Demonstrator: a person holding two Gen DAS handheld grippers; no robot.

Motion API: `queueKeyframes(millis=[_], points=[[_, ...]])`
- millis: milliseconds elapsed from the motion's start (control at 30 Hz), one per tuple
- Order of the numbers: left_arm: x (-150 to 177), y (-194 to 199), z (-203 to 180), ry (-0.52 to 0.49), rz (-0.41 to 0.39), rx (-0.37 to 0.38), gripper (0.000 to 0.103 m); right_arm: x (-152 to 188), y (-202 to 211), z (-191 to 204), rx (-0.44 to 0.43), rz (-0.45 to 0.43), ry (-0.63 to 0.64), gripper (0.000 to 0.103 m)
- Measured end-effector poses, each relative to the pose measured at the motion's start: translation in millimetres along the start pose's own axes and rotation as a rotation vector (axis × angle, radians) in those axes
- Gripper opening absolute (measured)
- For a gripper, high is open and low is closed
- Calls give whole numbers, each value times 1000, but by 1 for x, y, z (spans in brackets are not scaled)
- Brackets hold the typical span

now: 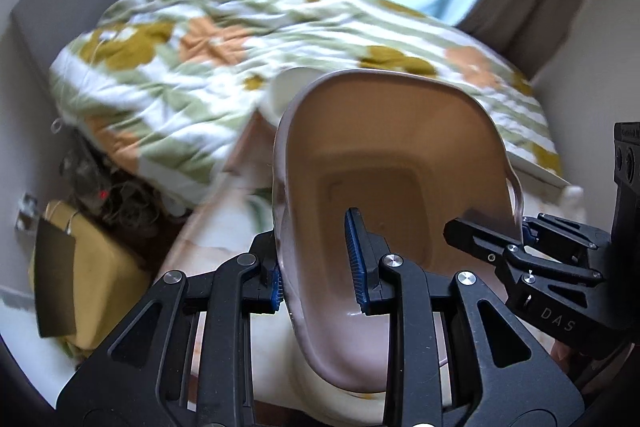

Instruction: Organize plates and bowls

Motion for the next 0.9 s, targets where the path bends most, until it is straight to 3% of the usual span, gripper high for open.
queueKeyframes(millis=[200, 400, 600, 900], points=[[21, 25, -106, -121, 0, 110, 23, 43, 79, -46, 79, -61, -111, 23], [57, 16, -193, -202, 55, 226, 23, 106, 143, -108, 192, -91, -232, 23], [93, -30, -261, -241, 162, 321, 23, 153, 155, -166, 280, -58, -335, 23], [123, -90, -302, -317, 240, 321, 23, 195, 131, -225, 324, -20, -429, 23]])
Point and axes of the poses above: each gripper's, at about its wrist camera, not at the fingertips, and y roughly against the way its jaws point, z to its left, x to its underside, the point moved 3 cm from there along -y, roughly the way its jaws point, and after that the axes turned 4 degrees about -y, right-handed, at the moved point
